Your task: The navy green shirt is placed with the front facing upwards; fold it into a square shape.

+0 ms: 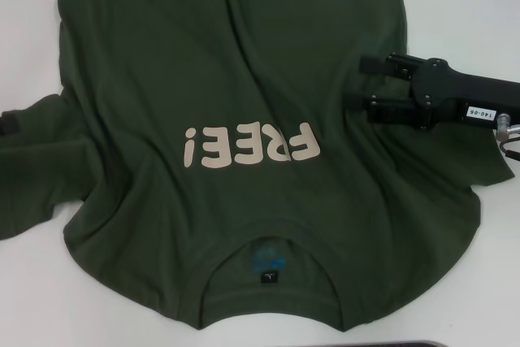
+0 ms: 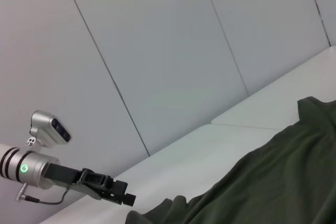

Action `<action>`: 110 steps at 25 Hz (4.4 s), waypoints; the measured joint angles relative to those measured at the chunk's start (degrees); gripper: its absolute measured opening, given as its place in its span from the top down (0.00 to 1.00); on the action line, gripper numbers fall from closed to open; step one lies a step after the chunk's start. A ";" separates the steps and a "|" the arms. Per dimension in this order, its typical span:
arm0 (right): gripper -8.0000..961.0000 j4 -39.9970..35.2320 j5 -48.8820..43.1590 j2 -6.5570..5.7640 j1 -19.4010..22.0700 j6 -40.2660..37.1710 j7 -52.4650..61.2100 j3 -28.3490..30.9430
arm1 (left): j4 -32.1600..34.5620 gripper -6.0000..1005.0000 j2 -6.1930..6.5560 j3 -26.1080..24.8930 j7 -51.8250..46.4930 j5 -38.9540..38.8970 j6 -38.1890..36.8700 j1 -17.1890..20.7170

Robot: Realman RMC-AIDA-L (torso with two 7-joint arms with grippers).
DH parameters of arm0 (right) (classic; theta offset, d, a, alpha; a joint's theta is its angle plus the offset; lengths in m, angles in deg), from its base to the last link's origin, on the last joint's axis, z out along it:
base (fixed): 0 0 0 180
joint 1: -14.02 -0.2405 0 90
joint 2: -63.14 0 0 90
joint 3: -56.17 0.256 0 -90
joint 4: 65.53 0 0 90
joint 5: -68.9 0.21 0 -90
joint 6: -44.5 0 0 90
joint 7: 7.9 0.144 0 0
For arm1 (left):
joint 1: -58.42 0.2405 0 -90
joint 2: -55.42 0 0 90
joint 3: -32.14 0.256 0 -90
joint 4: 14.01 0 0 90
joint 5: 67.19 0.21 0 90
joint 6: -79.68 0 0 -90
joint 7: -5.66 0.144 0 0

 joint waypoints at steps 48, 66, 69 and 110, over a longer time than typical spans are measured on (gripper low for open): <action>0.04 0.00 0.68 -0.09 0.64 -0.54 0.00 0.98 | 0.45 0.17 0.35 -0.12 -1.39 4.02 4.18 0.43; 0.04 0.00 0.69 -0.09 0.66 -0.67 0.00 1.38 | 0.33 0.18 0.46 0.18 -2.41 5.92 3.52 0.34; 0.04 0.00 0.69 -0.08 0.66 -0.70 0.00 1.41 | 0.30 0.18 0.47 0.16 -2.44 5.96 3.52 0.41; 0.04 -0.03 0.69 -0.18 1.55 -3.44 -0.07 2.54 | 0.28 0.30 -0.64 0.27 -2.63 5.85 1.97 -2.00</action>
